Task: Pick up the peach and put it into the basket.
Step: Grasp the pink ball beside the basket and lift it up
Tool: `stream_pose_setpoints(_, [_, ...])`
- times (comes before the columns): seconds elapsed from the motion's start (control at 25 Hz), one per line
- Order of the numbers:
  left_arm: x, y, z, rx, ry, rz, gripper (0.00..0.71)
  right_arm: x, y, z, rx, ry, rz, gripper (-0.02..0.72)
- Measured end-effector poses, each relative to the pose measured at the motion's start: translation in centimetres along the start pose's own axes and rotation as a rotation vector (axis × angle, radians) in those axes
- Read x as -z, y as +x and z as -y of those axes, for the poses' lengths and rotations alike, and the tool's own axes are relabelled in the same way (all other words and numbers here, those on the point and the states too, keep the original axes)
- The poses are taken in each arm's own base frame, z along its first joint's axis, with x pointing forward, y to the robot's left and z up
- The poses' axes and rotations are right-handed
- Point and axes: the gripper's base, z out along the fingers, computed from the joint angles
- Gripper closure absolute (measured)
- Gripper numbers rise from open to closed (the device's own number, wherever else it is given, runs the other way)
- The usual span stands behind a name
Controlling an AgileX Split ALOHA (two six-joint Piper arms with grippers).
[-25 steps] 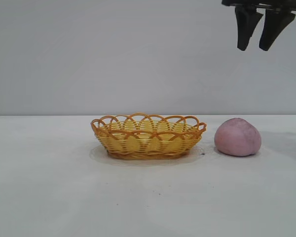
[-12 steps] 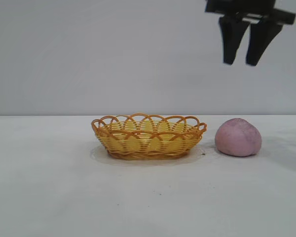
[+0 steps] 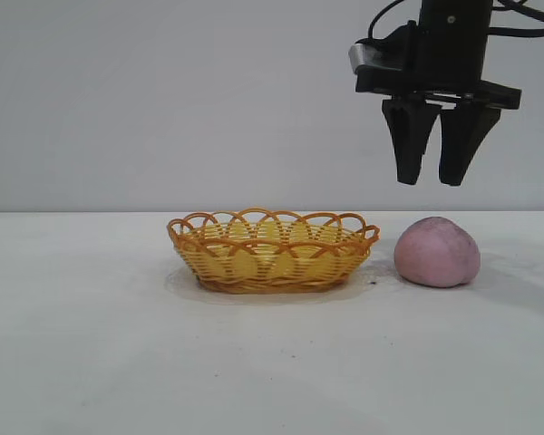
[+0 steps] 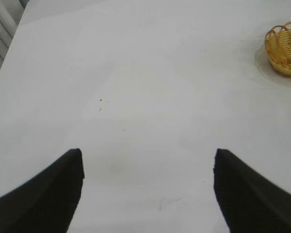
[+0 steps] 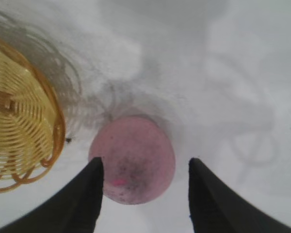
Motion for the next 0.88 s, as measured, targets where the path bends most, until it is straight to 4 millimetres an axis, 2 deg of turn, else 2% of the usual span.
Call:
stream_pose_setpoints(0.28, [0.0,0.0,0.0,0.0,0.0,0.0,0.217,-0.3,0.1,-0.3,-0.015,-0.037,-0.005,0.385])
stream_pose_setpoints(0.56, [0.0,0.0,0.0,0.0,0.0,0.0,0.217,-1.5,2.6,-0.4,-0.027,-0.044,-0.094,0.385])
stream_pose_setpoints(0.88, [0.0,0.0,0.0,0.0,0.0,0.0,0.217,-1.8,2.7,-0.4,-0.028,-0.042,-0.086,0.385])
